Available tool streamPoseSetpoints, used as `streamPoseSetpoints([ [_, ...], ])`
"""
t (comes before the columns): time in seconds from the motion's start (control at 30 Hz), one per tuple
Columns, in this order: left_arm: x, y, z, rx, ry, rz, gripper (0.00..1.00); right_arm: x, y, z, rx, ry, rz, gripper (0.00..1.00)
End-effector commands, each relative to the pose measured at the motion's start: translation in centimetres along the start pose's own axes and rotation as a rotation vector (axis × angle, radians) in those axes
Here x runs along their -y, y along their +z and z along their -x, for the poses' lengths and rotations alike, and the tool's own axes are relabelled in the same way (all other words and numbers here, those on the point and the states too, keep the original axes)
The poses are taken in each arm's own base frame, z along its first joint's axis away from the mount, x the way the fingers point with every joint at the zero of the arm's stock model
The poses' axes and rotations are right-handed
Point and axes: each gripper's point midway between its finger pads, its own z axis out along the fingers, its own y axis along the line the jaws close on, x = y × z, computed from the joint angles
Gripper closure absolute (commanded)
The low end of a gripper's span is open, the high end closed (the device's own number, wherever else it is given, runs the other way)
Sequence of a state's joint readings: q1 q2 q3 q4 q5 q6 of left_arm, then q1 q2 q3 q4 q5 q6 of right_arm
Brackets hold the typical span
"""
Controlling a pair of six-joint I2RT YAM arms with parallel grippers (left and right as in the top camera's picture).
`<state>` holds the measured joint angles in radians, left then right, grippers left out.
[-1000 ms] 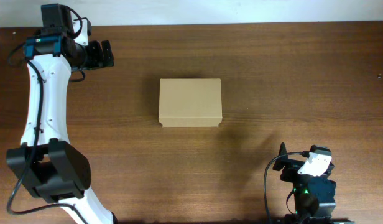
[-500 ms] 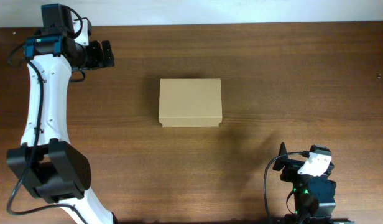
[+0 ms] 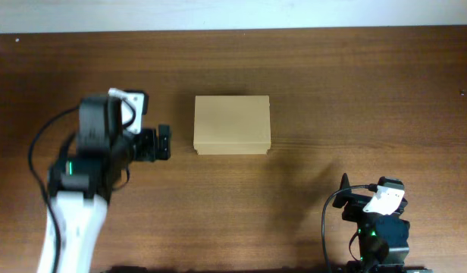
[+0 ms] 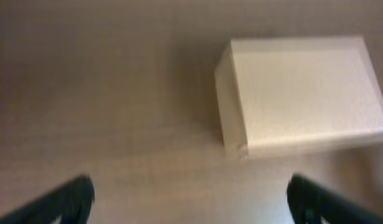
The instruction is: Pack container
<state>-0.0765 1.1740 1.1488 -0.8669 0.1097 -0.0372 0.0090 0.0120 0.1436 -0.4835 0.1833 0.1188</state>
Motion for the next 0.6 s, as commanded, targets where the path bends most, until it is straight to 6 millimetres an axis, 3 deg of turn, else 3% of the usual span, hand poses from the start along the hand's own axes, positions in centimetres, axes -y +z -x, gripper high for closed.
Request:
streamPoseSetpoints([
  [0.0,-0.7,-2.4,0.7,0.331,0.042,0.049,0.0,0.2,0.1,-0.1,0.006,-0.005,-0.012,0.01],
  [0.17,-0.7,-8.2,3.2,0.84,0.065,0.069,0.0,0.2,0.1,-0.1,0.006,-0.005,-0.012,0.01],
  [0.33,-1.7,-13.2,2.1,1.174,0.032,0.133,0.01,0.2,0.1,-0.1,0.006,-0.005,-0.012,0.01],
  [0.43,-2.3,-14.0,0.7,1.274,0.01,0.158,0.0,0.2,0.1,-0.1,0.006,-0.005,-0.012,0.01],
  [0.57,-2.6,-12.7,-1.2,1.293,0.008,0.158,0.0,0.2,0.1,-0.1,0.006,-0.005,-0.012,0.01],
])
